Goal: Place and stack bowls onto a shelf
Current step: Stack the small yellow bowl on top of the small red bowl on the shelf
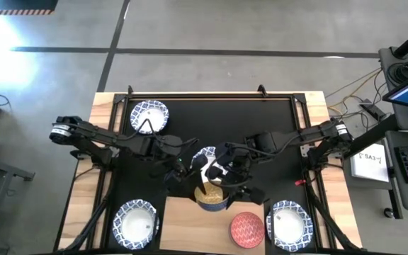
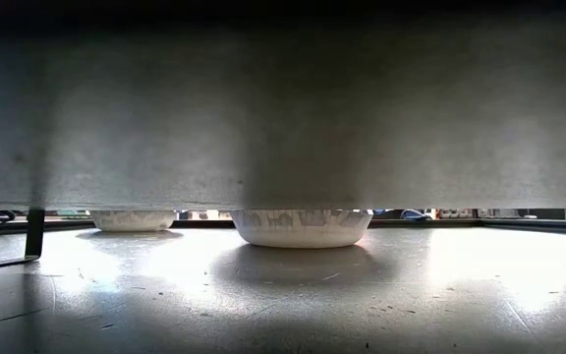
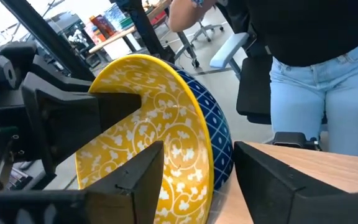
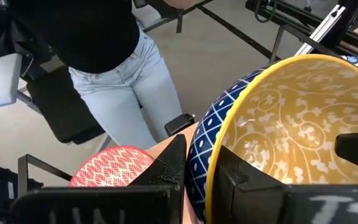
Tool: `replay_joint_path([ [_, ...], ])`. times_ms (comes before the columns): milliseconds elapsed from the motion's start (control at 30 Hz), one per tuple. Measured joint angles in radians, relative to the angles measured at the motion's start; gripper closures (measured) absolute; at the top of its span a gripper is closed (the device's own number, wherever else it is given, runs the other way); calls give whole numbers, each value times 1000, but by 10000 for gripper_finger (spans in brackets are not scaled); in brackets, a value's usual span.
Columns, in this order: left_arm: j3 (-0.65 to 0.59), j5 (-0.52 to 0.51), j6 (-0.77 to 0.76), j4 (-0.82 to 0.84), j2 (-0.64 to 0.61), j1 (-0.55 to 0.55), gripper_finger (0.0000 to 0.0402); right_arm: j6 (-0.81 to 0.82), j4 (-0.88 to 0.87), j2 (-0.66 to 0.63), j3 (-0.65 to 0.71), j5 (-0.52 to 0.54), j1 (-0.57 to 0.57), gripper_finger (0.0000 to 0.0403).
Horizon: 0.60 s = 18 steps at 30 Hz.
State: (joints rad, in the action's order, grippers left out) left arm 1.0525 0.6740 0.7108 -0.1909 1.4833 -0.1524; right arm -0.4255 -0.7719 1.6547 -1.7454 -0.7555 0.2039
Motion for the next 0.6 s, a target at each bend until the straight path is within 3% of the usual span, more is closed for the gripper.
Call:
replay_joint_path([
  [267,0,-11,-35,-3,-27,0,208,27,-50,-11,-2,18,-29,376],
  [600,0,-260,-70,37,-77,0,207,157,-112,-17,-2,4,-97,376],
])
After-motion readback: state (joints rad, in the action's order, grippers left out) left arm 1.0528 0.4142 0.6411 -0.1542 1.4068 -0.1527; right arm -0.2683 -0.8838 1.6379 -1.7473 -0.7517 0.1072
